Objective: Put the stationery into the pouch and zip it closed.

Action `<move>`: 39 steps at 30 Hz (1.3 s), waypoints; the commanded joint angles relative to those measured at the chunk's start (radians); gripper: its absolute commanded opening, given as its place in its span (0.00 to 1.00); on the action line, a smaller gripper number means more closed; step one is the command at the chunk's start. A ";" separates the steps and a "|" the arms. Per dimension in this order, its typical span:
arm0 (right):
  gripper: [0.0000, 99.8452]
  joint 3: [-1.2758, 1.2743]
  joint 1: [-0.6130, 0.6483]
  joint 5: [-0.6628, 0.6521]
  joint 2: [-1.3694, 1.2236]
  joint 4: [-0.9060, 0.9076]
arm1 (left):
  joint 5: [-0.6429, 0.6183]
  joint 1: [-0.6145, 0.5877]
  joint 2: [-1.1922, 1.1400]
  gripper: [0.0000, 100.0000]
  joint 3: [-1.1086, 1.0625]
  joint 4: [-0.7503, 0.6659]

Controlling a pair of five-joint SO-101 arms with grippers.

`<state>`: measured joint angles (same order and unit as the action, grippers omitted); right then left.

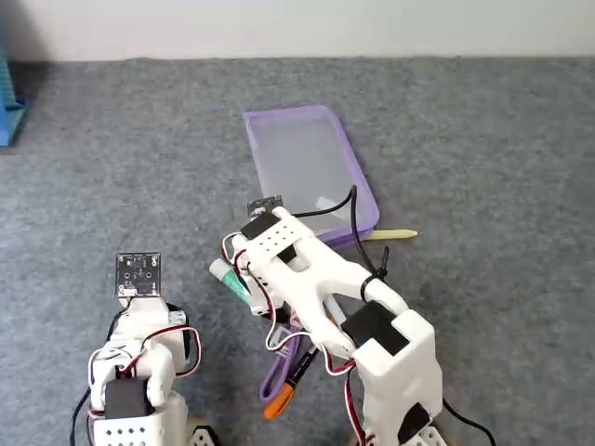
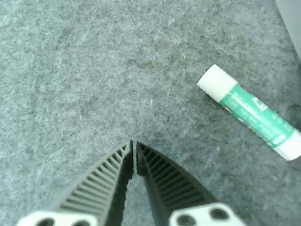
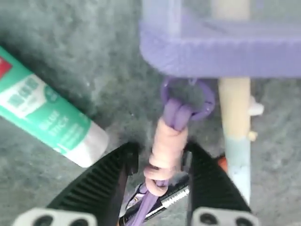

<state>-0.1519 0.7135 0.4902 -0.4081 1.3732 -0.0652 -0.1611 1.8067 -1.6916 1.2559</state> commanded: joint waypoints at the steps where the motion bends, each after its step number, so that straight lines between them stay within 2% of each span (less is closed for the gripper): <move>1: 0.01 0.002 0.005 0.003 0.044 0.001 | 0.003 -0.003 0.014 0.02 0.008 0.005; 2: 0.04 0.002 0.005 0.003 0.050 0.012 | 0.003 -0.003 0.014 0.02 0.008 0.005; 5: 0.00 0.002 0.005 0.003 0.081 0.051 | 0.003 -0.003 0.014 0.02 0.008 0.005; 13: 0.01 -0.003 -0.033 0.002 0.329 0.183 | 0.003 -0.003 0.014 0.02 0.008 0.005; 22: 0.01 -0.005 -0.113 -0.219 0.611 0.182 | 0.003 -0.003 0.014 0.02 0.008 0.005; 33: 0.01 -0.006 -0.110 -0.278 0.812 0.259 | 0.003 -0.003 0.014 0.02 0.008 0.005; 39: 0.01 -0.023 -0.113 -0.407 0.892 0.257 | 0.003 -0.003 0.014 0.02 0.008 0.005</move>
<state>-0.1672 0.6122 0.1373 0.4219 1.6249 -0.0652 -0.1611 1.8067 -1.6916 1.2559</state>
